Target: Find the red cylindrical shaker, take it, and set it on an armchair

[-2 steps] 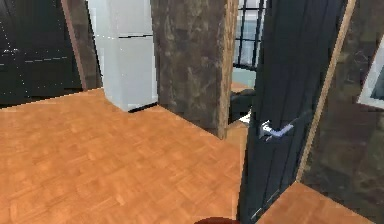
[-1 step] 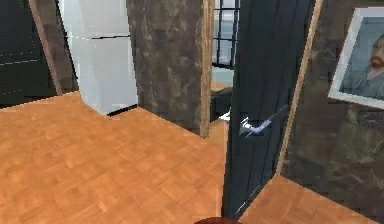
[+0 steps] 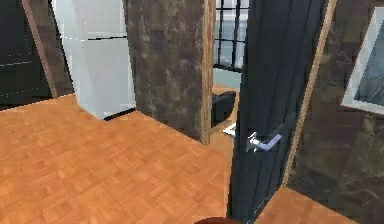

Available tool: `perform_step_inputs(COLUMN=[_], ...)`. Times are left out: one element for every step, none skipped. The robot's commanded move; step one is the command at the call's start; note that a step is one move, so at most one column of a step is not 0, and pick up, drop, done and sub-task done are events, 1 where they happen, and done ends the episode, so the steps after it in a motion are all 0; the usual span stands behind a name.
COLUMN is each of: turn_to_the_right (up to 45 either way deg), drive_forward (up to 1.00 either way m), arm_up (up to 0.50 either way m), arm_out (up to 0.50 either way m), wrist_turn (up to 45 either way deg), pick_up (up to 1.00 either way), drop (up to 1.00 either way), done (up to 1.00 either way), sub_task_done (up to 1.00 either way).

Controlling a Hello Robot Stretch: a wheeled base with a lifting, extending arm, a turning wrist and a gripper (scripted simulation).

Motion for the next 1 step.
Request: perform_step_inputs(turn_to_the_right=[-27.0], drive_forward=[0.00], arm_up=[0.00], arm_out=[0.00], wrist_turn=[0.0], pick_up=[0.00], drop=[0.00], done=[0.00], sub_task_done=[0.00])
